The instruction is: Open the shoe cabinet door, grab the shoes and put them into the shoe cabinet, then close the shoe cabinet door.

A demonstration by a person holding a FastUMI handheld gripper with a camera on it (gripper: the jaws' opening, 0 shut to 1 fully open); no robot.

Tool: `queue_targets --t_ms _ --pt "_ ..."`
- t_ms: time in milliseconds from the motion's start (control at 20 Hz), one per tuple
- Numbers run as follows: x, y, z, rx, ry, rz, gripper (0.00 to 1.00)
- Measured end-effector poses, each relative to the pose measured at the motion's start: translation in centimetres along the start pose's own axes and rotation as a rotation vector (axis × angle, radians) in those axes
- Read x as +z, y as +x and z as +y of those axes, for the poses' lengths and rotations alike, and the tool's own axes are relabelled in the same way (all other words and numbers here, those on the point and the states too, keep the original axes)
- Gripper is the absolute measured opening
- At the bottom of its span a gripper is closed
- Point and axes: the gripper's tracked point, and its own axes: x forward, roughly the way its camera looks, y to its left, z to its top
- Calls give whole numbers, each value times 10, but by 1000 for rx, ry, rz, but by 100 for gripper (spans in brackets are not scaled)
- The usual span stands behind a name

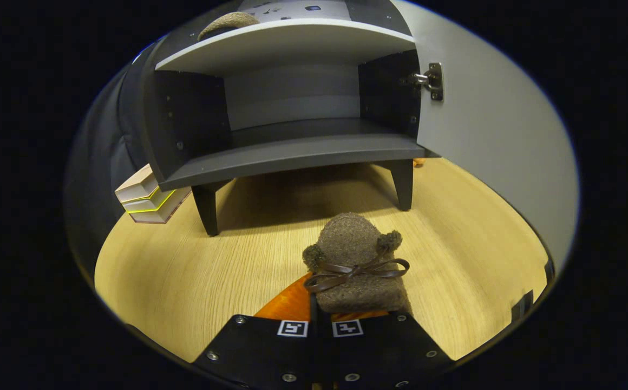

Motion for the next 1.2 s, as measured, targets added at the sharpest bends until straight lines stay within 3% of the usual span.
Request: queue_targets --t_ms 700,1200 --pt "125 -139 19 40 -67 -108 2" --pt "209 -185 30 16 -54 -209 2"
